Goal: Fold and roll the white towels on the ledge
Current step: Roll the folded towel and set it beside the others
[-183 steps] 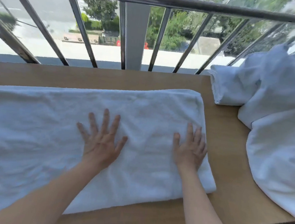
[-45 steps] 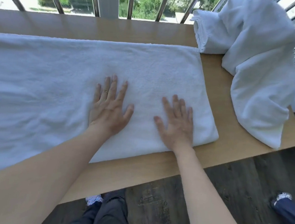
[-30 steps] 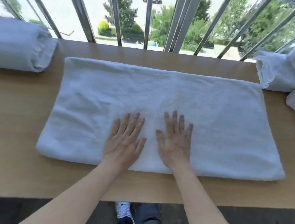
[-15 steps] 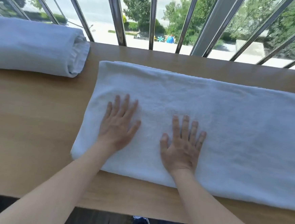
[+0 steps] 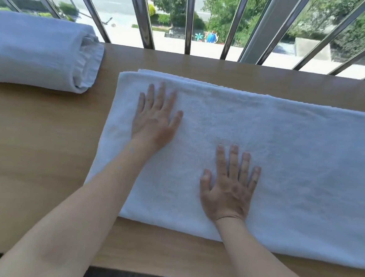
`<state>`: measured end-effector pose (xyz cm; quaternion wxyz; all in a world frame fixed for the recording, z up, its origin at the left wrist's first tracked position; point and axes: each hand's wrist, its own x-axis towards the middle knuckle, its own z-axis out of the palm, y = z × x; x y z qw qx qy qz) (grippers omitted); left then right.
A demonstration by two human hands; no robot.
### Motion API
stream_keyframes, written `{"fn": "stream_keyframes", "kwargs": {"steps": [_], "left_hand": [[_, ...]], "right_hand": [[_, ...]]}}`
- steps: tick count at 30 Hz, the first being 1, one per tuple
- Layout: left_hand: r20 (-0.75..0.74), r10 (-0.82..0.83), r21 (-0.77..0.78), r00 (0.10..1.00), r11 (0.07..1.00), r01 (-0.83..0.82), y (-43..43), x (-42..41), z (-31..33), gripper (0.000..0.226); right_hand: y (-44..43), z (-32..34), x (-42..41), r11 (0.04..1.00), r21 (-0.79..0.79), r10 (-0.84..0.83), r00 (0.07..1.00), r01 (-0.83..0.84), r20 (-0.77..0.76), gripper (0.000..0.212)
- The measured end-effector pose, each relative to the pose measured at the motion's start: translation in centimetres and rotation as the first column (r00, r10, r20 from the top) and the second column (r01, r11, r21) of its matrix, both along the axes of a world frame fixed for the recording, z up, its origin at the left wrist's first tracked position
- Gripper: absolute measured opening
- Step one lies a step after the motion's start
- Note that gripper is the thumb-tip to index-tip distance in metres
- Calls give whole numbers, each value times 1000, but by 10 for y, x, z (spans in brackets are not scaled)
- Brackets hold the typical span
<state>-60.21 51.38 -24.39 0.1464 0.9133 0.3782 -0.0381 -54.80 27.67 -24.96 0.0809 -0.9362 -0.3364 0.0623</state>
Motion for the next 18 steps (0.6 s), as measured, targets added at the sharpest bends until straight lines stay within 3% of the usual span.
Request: {"fn": "stream_keyframes", "kwargs": {"steps": [3,5,8,12,14,16,18], "left_hand": [[45,-219,19,975,976,219,-98,-41,0,70],[24,-231,40,973,972,230,-124,-83,-2,67],[-46,-74,69,996,995,77,-80,-127,-7,69],[-55,204,-35,977,978,-207,-24,-138,-1,71],[-24,94,23,995,995,-94,-47,-124,-2,72],[12,-132,53,991,990,131,-97,-110,-4,68],[5,-226,57,974,973,225,-129,-104,-7,64]], "right_hand": [[-1,0,0,1000,6,-5,1000,5,-7,70],[-1,1,-1,1000,2,-4,1000,4,-4,70],[-2,0,-1,1000,1,-7,1000,7,-2,69],[0,1,-2,1000,6,-10,1000,10,4,68],[1,0,-2,1000,3,-12,1000,12,12,68],[0,-1,-2,1000,10,-15,1000,15,10,68],[1,-1,-1,1000,15,-24,1000,24,11,67]]}}
